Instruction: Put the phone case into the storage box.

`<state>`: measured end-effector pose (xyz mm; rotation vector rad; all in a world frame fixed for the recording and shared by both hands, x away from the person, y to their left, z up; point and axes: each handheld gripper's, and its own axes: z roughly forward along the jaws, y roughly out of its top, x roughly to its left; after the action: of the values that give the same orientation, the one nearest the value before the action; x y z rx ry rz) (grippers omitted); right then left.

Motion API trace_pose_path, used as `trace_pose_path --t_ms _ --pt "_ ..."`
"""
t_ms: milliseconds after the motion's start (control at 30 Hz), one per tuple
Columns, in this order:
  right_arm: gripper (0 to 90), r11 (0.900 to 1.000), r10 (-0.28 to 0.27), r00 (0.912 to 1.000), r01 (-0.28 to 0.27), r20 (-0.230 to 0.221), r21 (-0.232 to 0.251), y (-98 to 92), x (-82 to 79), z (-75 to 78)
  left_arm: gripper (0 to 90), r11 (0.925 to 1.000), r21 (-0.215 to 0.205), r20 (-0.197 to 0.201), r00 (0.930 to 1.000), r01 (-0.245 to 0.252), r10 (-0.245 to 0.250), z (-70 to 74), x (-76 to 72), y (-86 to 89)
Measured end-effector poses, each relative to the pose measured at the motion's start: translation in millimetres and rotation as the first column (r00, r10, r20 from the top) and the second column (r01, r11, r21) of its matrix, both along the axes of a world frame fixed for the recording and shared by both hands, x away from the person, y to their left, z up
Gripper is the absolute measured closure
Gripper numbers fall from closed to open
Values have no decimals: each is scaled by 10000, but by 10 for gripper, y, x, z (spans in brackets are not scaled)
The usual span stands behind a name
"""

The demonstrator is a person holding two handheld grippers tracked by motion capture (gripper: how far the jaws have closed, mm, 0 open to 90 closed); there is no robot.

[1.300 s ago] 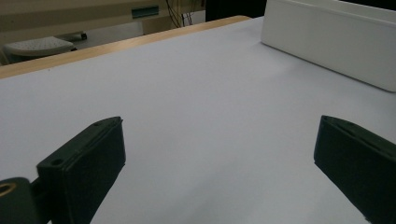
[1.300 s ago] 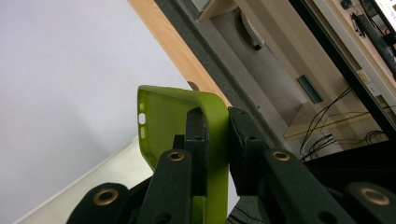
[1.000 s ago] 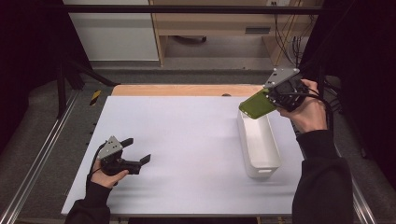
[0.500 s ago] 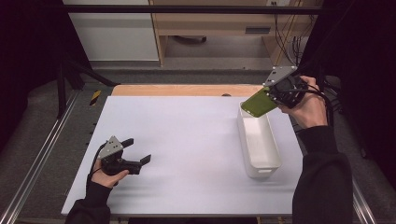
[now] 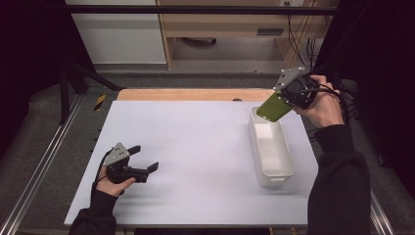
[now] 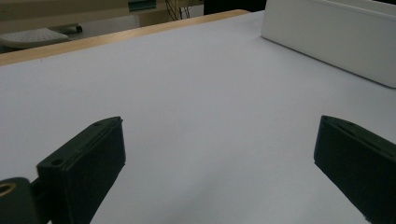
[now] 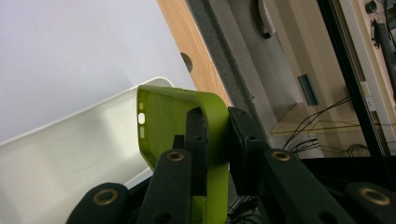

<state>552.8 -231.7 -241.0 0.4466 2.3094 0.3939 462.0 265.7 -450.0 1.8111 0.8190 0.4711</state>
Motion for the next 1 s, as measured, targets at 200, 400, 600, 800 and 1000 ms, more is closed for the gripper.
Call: trace_pose_path --t_ms 200,400,600,800,1000 --pt "787 9984 374 9993 -377 -79 -414 24 78 -25 19 10000 -8 -7 10000 29 -29 -3 5 -2" --pt "787 9933 774 9969 -781 -116 -847 67 166 -34 19 10000 -33 -29 10000 28 -29 -7 10 3" --pt "788 9853 1260 9915 -1289 -332 -1119 88 276 -55 18 10000 -75 -73 10000 29 -30 -14 18 8" --pt "787 9773 1517 9867 -1585 -580 -1406 91 371 -90 19 10000 -73 -93 10000 33 -34 -21 25 12" --pt "787 9682 1754 9817 -1857 -748 -1673 119 468 -107 19 9999 -102 -101 9999 16 -17 -22 29 22"
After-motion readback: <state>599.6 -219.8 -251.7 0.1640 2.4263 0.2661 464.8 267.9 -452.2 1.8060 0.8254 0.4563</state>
